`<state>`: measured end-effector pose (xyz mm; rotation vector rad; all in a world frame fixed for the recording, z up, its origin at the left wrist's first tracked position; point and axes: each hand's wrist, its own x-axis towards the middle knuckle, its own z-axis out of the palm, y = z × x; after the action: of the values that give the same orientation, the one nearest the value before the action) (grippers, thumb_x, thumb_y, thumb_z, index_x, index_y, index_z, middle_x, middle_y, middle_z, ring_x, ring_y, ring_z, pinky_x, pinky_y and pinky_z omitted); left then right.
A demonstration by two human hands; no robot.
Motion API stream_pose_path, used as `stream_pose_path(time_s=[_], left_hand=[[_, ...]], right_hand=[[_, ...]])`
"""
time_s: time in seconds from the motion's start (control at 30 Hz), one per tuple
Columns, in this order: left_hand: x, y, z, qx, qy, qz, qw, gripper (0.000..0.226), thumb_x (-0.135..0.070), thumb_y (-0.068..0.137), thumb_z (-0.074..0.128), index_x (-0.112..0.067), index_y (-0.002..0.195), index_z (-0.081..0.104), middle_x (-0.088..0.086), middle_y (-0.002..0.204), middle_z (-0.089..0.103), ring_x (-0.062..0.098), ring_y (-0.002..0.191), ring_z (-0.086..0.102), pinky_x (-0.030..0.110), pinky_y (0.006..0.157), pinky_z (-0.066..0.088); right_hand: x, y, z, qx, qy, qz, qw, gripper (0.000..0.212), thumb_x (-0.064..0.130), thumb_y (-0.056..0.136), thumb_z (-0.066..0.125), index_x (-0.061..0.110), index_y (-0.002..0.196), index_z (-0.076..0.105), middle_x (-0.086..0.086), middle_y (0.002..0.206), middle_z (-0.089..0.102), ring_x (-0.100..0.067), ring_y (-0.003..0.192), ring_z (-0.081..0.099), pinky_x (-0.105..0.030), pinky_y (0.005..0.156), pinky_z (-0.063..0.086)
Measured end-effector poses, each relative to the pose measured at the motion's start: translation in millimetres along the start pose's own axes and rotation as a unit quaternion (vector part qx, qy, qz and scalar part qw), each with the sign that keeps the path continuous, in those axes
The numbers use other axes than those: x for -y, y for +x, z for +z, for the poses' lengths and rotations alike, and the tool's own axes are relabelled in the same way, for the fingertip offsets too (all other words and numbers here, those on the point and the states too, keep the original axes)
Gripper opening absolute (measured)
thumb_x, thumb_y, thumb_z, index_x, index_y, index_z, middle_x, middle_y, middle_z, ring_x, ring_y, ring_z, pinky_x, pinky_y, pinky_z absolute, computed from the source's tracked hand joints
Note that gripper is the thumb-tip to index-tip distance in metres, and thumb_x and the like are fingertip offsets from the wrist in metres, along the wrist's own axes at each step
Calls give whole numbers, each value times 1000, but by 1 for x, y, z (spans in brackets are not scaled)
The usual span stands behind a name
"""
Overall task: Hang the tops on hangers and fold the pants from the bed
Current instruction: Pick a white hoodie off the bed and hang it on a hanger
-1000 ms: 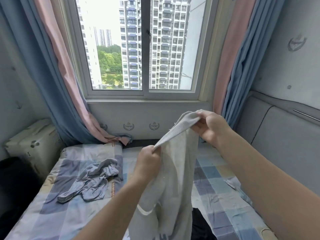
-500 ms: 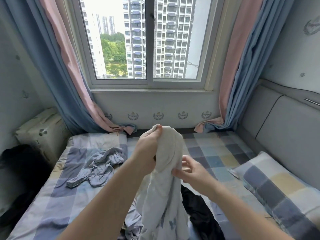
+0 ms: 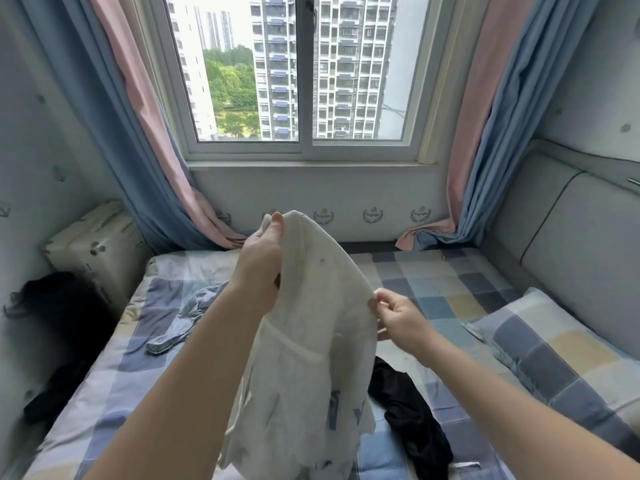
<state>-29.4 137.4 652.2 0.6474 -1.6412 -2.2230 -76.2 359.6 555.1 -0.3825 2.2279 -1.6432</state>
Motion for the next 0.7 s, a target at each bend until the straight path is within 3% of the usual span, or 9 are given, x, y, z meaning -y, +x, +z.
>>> stream_pose_path(time_s=[0.03,0.1,0.23,0.33,0.43,0.53,0.6,0.67,0.7], left_hand=[[1,3,-4,-7,44,20,999,28,-51,95,61,-25,102,67,-10,82,70,9,75,69,22,63,53],[8,8,-11,24,131,47,990,20,-40,93,68,-20,97,69,0,91,74,22,91,71,33,75,57],[32,-4,-10,93,223,5,970,42,-30,89,75,-14,126,62,10,125,67,31,121,62,50,104,49],[51,-27,1,73,301,66,949,80,-39,86,77,-16,152,37,3,152,43,23,143,39,40,118,33],[69,-61,11,47,263,213,940,71,-53,82,76,-23,140,49,-4,139,50,16,132,45,37,111,39],[83,-80,20,55,302,260,915,74,-69,70,70,-35,131,47,-14,129,50,11,121,49,33,99,42],[89,-74,23,77,321,256,908,52,-56,78,73,-31,120,56,-11,111,61,10,100,58,27,80,45],[88,-63,23,79,304,268,911,14,-34,92,71,-25,90,60,-10,75,59,7,66,53,26,59,39],[85,-57,22,72,292,271,914,18,-28,95,68,-23,81,57,-10,65,54,6,57,47,27,54,36]], right_hand=[[6,1,-4,-19,18,-8,1000,26,21,108,45,12,89,61,-9,77,64,-17,60,60,-34,57,55],[22,4,-11,-44,47,-26,998,32,23,107,45,19,82,65,-2,71,62,-15,57,59,-34,53,55],[66,4,-14,-70,111,-50,990,36,23,106,48,25,78,70,2,72,66,-16,59,64,-31,51,54],[95,0,-16,-84,152,-66,983,33,22,105,49,22,82,71,-3,79,71,-21,68,68,-37,56,57],[118,-4,-21,-108,169,-81,976,24,18,107,45,12,96,66,-14,89,67,-27,73,66,-45,66,59],[131,-8,-28,-120,181,-99,971,21,17,106,45,12,97,63,-19,95,64,-29,76,64,-41,64,58],[134,-8,-32,-121,170,-110,972,20,19,105,49,14,94,65,-19,97,65,-30,80,64,-41,66,57],[132,-4,-37,-149,144,-107,973,20,21,103,52,16,91,68,-14,91,65,-27,79,63,-41,68,53],[129,-1,-41,-170,136,-94,972,21,21,102,53,16,88,69,-12,88,65,-25,78,62,-40,69,51]])
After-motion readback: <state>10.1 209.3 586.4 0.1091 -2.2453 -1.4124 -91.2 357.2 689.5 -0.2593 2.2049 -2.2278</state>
